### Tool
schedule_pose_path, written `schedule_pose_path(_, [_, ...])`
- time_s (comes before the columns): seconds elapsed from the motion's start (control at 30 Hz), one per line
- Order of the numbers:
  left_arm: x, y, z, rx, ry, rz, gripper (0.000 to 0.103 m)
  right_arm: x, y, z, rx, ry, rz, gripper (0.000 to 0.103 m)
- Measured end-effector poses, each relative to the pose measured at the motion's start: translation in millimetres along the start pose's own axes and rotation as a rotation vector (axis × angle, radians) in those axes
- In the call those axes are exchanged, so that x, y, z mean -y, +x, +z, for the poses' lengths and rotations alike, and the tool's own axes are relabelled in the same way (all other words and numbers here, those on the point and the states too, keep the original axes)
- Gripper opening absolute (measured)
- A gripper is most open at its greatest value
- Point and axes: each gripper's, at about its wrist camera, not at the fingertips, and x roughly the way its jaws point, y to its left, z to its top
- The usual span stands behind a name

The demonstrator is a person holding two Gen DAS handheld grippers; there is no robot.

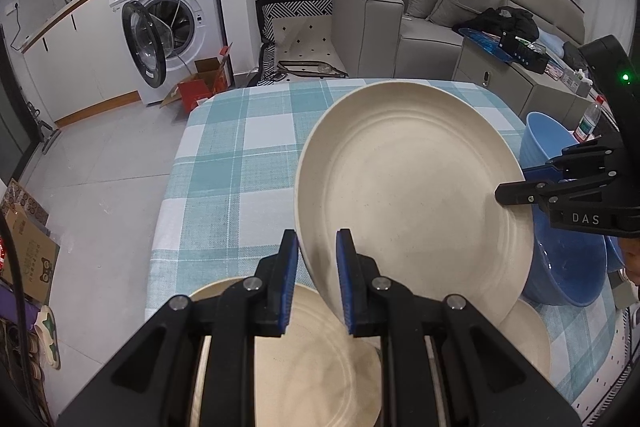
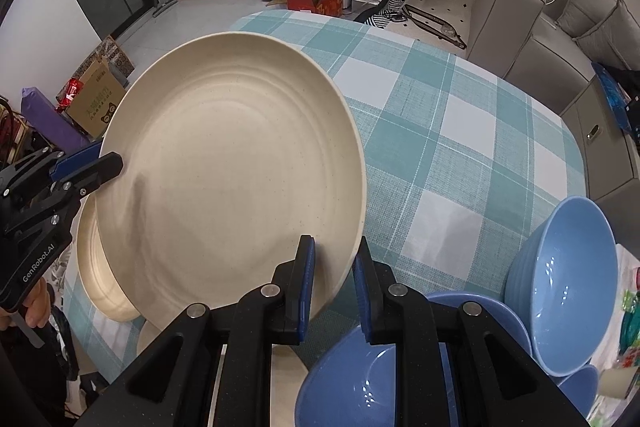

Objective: Organize plates and bowls

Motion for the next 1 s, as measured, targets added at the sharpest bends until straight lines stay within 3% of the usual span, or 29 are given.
schedule_pose_path(1.0, [10.8, -34.8, -38.3, 0.023, 0.014, 0.001, 0.017, -18.3, -27.6, -49.4, 0.018, -0.041, 0.007, 0.019])
